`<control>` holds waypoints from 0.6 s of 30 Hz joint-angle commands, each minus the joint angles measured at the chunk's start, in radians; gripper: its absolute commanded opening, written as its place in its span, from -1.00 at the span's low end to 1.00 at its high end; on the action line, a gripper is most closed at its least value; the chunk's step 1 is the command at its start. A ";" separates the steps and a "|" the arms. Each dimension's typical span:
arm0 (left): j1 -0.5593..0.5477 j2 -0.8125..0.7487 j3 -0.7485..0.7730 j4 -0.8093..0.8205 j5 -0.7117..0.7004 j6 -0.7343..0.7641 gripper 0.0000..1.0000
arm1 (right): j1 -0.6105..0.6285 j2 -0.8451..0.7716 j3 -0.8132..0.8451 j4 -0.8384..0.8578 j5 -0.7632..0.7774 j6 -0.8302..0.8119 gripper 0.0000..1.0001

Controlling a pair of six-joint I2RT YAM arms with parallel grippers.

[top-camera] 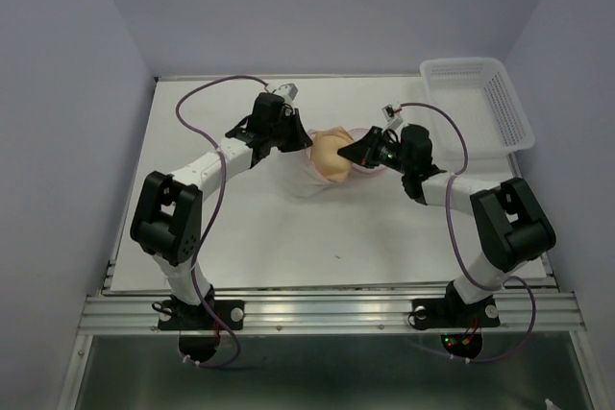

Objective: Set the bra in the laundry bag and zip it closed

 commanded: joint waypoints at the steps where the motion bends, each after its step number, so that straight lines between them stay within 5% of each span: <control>1: -0.005 -0.045 0.047 0.006 -0.032 -0.023 -1.00 | 0.012 -0.042 -0.009 0.033 0.034 -0.050 -0.99; 10: -0.016 -0.042 0.063 0.006 0.034 0.032 -1.00 | 0.053 0.188 0.138 0.131 -0.128 -0.053 -0.99; 18: -0.030 -0.056 0.041 0.043 0.068 0.021 -1.00 | 0.064 0.340 0.331 -0.015 -0.029 -0.147 -0.99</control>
